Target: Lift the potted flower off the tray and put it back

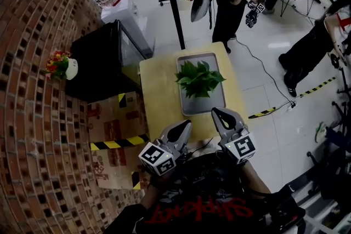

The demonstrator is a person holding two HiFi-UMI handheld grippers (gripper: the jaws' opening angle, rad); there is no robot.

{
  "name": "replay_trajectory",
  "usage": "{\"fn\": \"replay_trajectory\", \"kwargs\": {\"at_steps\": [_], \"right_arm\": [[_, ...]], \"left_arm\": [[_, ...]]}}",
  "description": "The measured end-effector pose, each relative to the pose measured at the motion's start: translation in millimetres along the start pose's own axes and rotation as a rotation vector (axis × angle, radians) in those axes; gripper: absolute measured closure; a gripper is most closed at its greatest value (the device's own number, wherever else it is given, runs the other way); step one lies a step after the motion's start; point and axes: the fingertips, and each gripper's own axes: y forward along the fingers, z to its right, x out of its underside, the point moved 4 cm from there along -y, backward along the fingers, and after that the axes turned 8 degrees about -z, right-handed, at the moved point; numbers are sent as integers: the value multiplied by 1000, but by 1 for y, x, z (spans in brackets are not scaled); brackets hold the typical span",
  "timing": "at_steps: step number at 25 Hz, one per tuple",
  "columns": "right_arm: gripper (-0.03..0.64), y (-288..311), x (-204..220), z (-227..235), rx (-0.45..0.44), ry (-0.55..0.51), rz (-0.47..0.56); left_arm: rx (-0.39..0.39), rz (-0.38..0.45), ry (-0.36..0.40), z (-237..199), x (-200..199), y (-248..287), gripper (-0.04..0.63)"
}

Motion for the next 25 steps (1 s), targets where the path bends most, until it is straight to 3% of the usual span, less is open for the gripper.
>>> {"fn": "replay_trajectory", "kwargs": {"at_steps": [8, 13, 18, 25], "right_arm": [[617, 1, -8, -37, -17, -50, -15], [617, -6, -9, -32, 29, -41, -27], [617, -18, -13, -22, 76, -34, -28], [617, -37, -18, -20, 122, -4, -21]], "left_arm": [[39, -6, 18, 8, 6, -8, 594], [181, -50, -2, 20, 13, 3, 594], [274, -52, 35, 40, 3, 22, 594], [337, -103, 88, 61, -4, 39, 594]]}}
